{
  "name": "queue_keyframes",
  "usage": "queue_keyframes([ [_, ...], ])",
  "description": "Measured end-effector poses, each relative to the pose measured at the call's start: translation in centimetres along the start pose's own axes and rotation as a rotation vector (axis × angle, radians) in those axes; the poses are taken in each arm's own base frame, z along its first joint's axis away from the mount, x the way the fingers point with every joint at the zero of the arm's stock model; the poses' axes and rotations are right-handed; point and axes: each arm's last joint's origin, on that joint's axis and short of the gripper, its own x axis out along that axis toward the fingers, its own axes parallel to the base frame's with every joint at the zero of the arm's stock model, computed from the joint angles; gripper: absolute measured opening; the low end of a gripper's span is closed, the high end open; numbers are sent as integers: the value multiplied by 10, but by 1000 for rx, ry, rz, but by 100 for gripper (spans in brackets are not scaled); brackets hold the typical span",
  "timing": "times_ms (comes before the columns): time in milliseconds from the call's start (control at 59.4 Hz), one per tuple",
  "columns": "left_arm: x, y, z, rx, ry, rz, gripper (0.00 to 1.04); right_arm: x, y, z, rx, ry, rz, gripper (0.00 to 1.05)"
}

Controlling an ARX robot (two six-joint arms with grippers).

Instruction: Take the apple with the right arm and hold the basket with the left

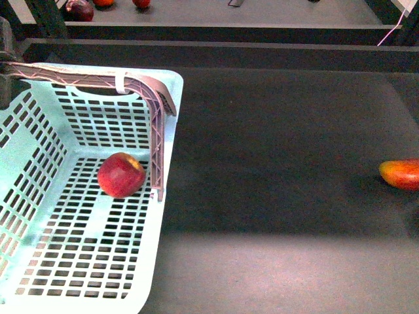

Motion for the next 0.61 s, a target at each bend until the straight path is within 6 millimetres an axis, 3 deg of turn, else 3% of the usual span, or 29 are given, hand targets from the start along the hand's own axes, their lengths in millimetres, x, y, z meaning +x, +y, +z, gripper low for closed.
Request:
queue_keyframes([
  [253,5,-5,2,11,18,-12,6,0,0,0,0,0,0,96],
  [606,3,5,3,24,24,28,6,0,0,0,0,0,0,96],
])
